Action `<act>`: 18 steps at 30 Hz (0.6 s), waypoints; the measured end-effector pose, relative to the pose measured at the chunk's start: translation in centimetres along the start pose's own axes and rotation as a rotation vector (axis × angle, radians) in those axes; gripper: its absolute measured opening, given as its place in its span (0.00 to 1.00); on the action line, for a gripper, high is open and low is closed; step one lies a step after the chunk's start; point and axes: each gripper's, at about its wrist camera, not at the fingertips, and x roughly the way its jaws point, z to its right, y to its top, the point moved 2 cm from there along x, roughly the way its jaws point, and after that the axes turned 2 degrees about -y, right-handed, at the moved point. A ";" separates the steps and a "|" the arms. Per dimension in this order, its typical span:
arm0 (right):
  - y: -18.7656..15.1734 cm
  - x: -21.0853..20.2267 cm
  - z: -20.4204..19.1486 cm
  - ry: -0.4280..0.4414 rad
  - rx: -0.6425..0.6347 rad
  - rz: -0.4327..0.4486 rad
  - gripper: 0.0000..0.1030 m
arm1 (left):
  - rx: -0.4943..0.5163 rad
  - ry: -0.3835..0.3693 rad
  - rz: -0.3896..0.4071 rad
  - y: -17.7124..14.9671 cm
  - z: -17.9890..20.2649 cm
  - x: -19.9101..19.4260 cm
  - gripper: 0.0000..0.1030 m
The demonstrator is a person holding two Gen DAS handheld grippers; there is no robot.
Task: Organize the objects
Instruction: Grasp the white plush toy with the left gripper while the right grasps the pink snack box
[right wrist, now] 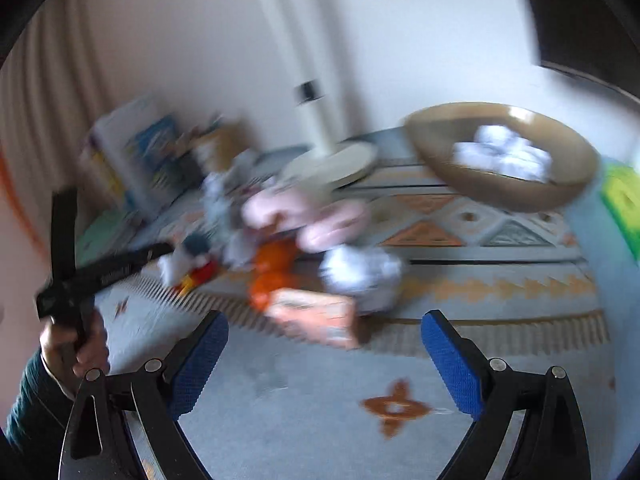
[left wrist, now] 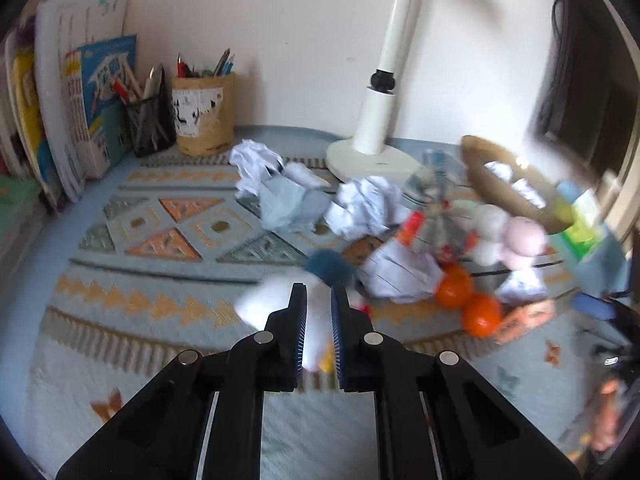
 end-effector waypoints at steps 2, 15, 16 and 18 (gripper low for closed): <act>0.5 1.2 -1.1 -0.034 -0.038 -0.009 0.94 | 0.012 0.024 -0.003 -0.7 -0.2 0.0 0.10; -4.5 1.0 -4.8 0.305 -0.110 -0.189 0.90 | 0.070 0.119 -0.050 -0.2 -0.9 2.4 0.87; -4.8 0.6 -4.7 0.262 -0.126 -0.183 0.90 | 0.077 0.119 -0.061 0.1 -0.9 3.0 0.87; -4.4 0.2 -3.9 0.198 -0.125 -0.166 0.90 | 0.066 0.094 -0.115 0.3 -1.2 4.4 0.87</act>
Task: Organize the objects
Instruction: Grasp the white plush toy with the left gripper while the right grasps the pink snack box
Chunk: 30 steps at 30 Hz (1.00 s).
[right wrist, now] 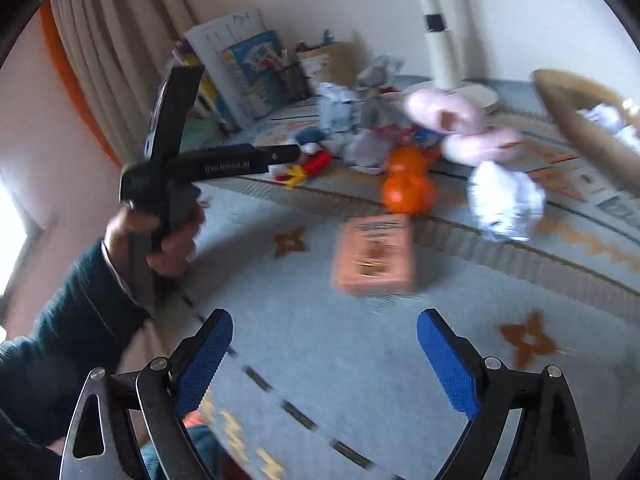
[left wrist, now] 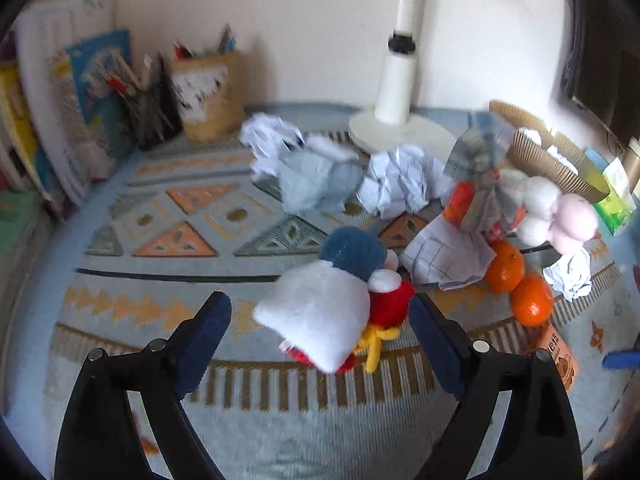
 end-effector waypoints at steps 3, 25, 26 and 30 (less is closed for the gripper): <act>1.2 -0.2 1.9 -0.018 0.075 -0.004 0.91 | -0.012 -0.039 -0.024 0.0 0.2 1.1 0.85; 0.7 1.7 -0.2 -0.259 -0.049 -0.018 0.38 | 0.046 -0.038 0.122 -2.4 4.1 -4.8 0.48; 0.2 0.4 0.8 -0.276 -0.022 -0.002 0.38 | 0.045 -0.056 0.137 -2.4 4.5 -5.6 0.48; -0.5 -4.7 5.5 -0.382 0.081 0.074 0.38 | 0.083 -0.146 0.161 -1.1 7.6 -7.8 0.48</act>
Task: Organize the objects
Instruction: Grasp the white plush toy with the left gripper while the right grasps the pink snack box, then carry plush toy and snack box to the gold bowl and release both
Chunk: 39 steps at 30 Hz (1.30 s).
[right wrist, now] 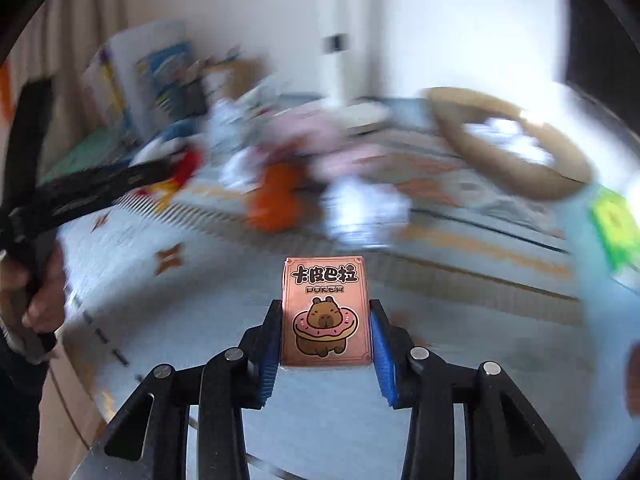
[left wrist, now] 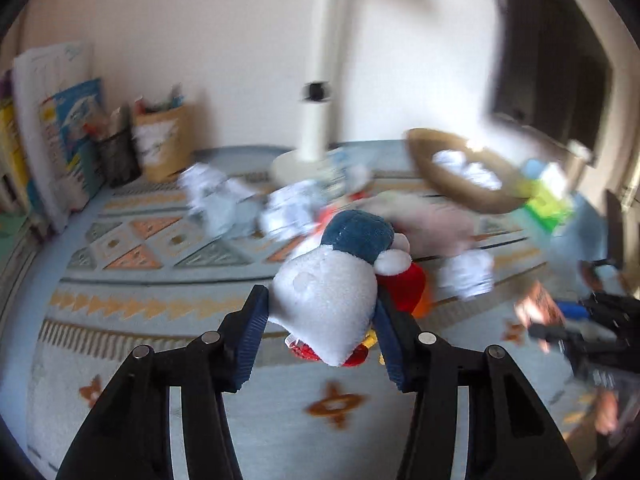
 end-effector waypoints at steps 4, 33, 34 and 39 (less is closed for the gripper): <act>1.9 -2.5 5.3 -0.103 0.093 0.061 0.38 | 0.076 -0.065 0.049 3.5 5.0 -1.0 0.48; 14.8 0.4 19.8 -0.165 0.393 0.104 0.43 | -0.106 -0.131 0.051 16.4 13.6 10.2 0.76; 14.5 -0.1 19.4 -0.167 0.386 0.110 0.44 | -0.110 -0.146 0.061 16.2 13.3 9.2 0.76; 13.1 -2.9 14.7 -0.110 0.297 0.134 0.44 | -0.079 -0.104 0.150 14.2 11.0 1.5 0.77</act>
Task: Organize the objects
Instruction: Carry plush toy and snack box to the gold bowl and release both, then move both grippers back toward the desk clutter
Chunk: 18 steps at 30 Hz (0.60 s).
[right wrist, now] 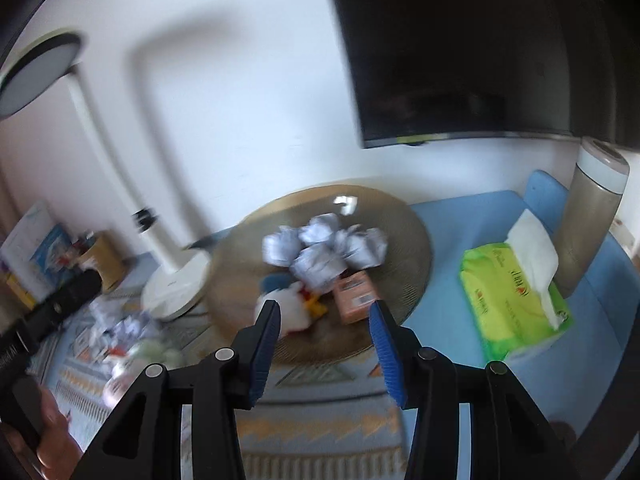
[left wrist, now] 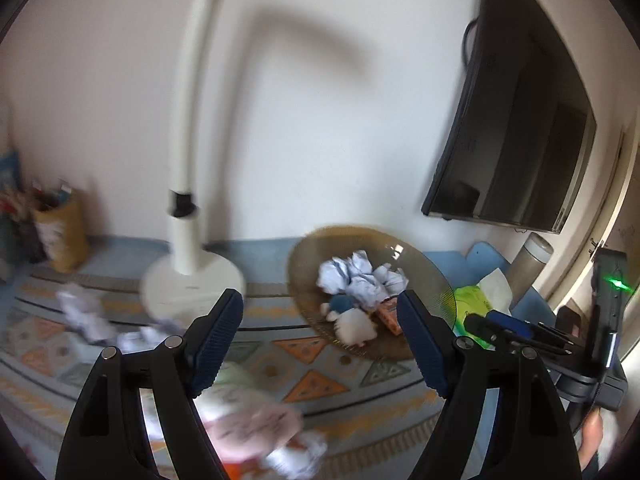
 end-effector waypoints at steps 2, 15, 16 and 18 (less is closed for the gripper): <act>-1.3 -1.2 -1.7 0.032 -0.035 0.006 0.54 | -0.001 0.037 0.037 -0.3 -1.3 -3.2 0.85; -12.6 3.4 -6.7 0.071 -0.079 -0.063 0.63 | -0.103 0.525 0.000 -11.1 -16.5 -9.7 0.99; -13.3 4.1 -6.7 0.061 -0.078 -0.075 0.63 | -0.109 0.521 -0.014 -12.1 -17.0 -8.8 0.99; -13.7 4.6 -6.8 0.033 -0.090 -0.088 0.63 | -0.125 0.507 -0.027 -13.7 -17.7 -7.4 0.99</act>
